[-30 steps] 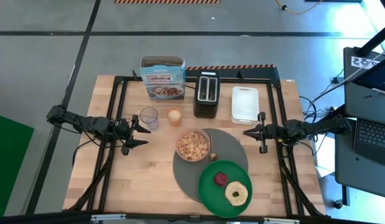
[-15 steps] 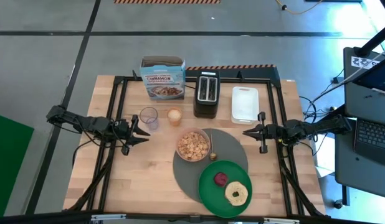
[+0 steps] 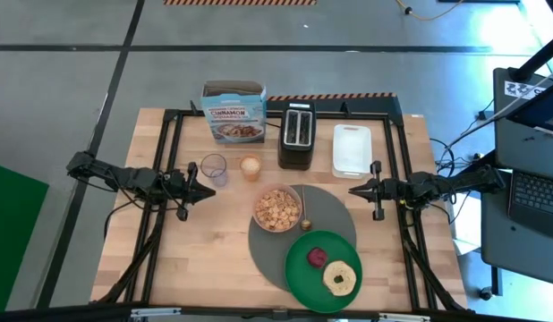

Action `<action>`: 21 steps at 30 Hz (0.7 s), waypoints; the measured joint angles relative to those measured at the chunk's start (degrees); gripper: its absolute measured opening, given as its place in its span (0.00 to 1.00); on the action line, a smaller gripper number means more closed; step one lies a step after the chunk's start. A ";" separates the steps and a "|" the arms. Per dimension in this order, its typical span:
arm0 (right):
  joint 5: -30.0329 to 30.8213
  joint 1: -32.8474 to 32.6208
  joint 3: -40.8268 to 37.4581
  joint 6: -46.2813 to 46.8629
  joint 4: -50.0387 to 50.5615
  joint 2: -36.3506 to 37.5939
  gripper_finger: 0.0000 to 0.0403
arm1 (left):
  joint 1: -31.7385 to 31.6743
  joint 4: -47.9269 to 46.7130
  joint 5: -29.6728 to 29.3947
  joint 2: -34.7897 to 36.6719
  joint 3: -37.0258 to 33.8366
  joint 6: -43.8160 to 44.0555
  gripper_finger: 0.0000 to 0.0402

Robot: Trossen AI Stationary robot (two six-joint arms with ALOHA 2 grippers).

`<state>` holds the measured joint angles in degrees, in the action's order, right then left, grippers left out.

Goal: Arrange a breakfast setting
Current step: Return to Home Position

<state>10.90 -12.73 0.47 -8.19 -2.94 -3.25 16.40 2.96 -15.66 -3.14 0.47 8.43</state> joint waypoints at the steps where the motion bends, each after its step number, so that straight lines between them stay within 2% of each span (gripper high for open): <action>1: 0.00 0.00 0.00 0.00 0.01 0.00 0.00 | 0.01 0.00 0.02 0.00 0.00 0.00 0.06; 8: 0.00 0.00 0.00 -0.01 0.00 0.00 0.00 | 0.01 0.02 0.09 0.00 0.00 0.00 0.08; 21: 0.00 0.00 -0.02 -0.02 0.00 0.00 0.00 | 0.00 0.04 0.11 0.00 0.00 0.00 0.07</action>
<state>10.90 -12.73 0.45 -8.21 -2.94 -3.25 16.40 3.01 -15.55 -3.14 0.47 8.43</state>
